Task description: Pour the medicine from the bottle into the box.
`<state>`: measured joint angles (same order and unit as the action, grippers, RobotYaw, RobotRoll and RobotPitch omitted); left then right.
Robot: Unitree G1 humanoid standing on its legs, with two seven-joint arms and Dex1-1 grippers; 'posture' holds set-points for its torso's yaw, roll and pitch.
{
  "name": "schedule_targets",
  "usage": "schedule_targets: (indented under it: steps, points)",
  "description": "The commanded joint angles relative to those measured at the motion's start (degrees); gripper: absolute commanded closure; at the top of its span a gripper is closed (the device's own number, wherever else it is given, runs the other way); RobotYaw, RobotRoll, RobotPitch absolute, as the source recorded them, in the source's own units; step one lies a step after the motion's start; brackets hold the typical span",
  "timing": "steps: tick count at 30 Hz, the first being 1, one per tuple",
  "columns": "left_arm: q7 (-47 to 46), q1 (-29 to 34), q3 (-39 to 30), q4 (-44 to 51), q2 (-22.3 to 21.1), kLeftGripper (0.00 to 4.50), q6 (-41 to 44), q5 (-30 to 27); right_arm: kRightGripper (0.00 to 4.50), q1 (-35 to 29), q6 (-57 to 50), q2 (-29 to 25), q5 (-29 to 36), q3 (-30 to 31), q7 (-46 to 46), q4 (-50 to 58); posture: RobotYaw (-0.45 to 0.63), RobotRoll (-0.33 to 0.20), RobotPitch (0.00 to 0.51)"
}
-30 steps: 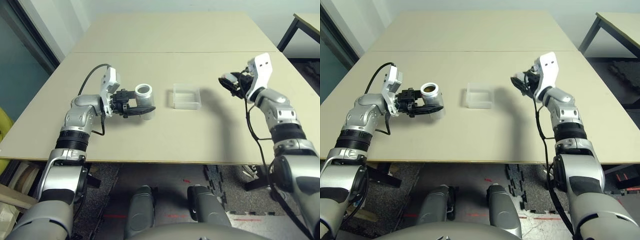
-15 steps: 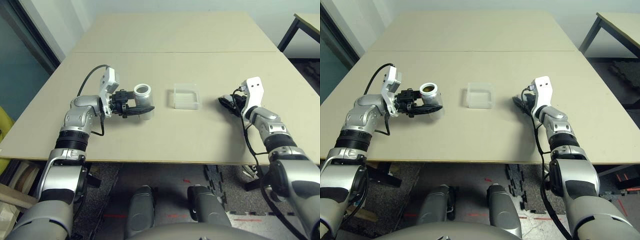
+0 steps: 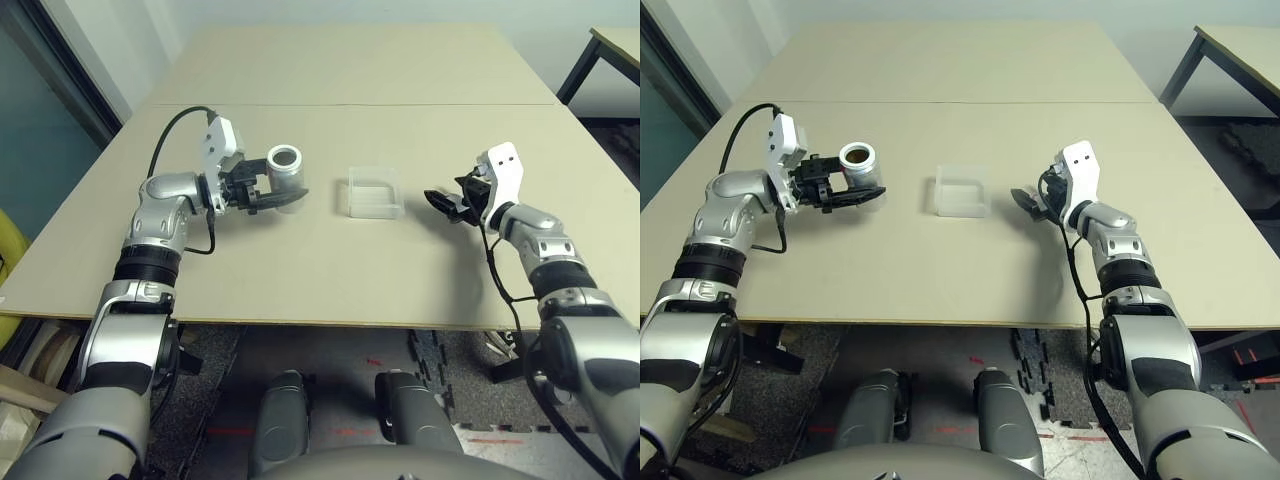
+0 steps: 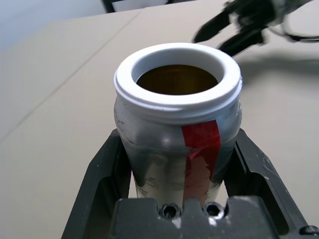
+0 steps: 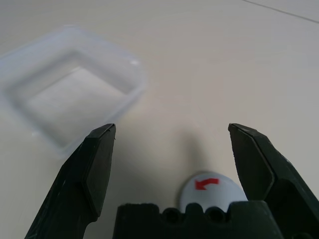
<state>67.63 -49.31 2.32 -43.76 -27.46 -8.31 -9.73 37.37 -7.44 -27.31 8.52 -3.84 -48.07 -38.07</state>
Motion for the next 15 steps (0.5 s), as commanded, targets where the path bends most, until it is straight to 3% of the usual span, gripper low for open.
schedule_targets:
  steps: [1,9,15]
  points:
    - [-5.3,-3.4,2.6,-3.3,1.3,1.75,-4.0,5.6,0.00,-3.0,-6.5,-2.5,2.5,1.2,-4.5,10.8,-0.04,0.000,0.075]
    - [-17.5,-11.4,11.3,-13.5,6.0,1.75,-9.0,19.3,0.00,-5.3,-15.1,-4.4,6.6,1.1,-6.3,23.7,-0.06,0.000,0.078]
    - [-29.5,-20.3,21.7,-24.0,8.9,1.75,-11.9,33.7,0.00,-5.7,-18.3,-4.6,8.2,0.8,-6.3,27.7,-0.08,0.000,0.080]
